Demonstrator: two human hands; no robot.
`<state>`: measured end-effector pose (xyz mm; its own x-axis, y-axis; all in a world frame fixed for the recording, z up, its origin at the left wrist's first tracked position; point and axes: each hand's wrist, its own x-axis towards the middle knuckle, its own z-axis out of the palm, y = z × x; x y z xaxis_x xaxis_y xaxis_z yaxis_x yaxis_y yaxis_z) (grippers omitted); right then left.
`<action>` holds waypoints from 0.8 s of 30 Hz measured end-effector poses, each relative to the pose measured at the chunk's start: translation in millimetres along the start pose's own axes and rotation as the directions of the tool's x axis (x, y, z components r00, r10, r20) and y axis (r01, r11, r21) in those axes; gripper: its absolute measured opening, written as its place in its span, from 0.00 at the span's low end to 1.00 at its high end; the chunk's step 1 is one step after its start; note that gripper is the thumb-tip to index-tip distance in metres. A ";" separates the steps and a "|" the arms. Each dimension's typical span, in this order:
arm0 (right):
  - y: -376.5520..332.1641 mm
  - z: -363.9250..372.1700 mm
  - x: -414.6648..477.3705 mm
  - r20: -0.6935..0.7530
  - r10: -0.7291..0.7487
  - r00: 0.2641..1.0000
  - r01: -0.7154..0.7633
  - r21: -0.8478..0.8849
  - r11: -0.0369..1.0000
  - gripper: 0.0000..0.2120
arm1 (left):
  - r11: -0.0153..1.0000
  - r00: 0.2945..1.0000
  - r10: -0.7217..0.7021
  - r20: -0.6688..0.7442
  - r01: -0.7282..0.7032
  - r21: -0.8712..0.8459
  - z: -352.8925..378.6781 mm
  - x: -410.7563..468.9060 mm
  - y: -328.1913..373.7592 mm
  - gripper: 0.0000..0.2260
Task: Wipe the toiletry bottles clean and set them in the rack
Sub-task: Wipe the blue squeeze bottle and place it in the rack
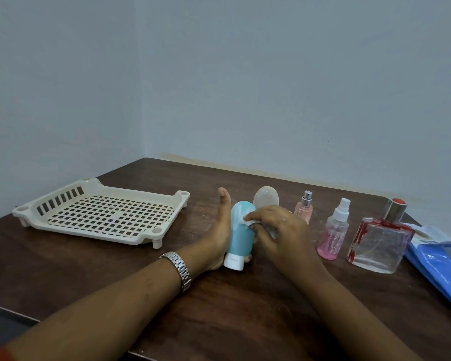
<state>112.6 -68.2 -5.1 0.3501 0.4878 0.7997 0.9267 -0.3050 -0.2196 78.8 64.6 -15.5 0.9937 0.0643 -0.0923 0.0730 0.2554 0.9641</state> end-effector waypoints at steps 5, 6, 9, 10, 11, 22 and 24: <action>4.3 -1.0 3.8 -0.033 0.024 0.999 -0.025 -0.019 1.000 0.08 | 1.000 1.000 -0.001 -0.011 0.001 0.002 -0.9 1.3 -0.3 0.43; 3.7 0.3 5.6 -0.049 0.038 0.998 -0.039 -0.024 0.999 0.09 | 1.000 1.000 0.003 -0.004 -0.003 -0.001 -1.3 1.7 -0.8 0.44; 2.3 2.0 5.5 -0.059 0.036 0.998 -0.039 -0.055 0.998 0.09 | 1.000 1.000 0.014 0.017 -0.014 0.009 -2.1 1.9 -1.9 0.45; 2.2 1.0 4.2 -0.049 0.033 0.998 -0.035 -0.052 0.998 0.09 | 1.000 1.000 0.014 0.021 -0.015 0.017 -1.7 1.6 -1.8 0.44; 2.9 -0.4 2.7 -0.037 0.030 0.999 -0.032 -0.046 0.998 0.09 | 1.000 1.000 0.012 0.022 -0.012 0.024 -1.1 0.7 -1.1 0.43; 6.5 0.9 10.9 -0.130 0.035 0.991 -0.035 0.004 0.999 0.10 | 0.993 0.998 0.043 0.050 -0.048 0.111 2.3 -2.2 0.9 0.42; 7.5 0.1 11.3 -0.135 0.056 0.989 -0.052 0.031 0.998 0.08 | 0.991 0.998 0.050 0.049 -0.056 0.121 3.4 -3.2 1.0 0.41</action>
<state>123.5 -64.9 2.3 0.3797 0.3547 0.8544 0.9110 -0.3043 -0.2785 76.0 61.3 -13.3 0.9991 0.0298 -0.0313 0.0271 0.1325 0.9908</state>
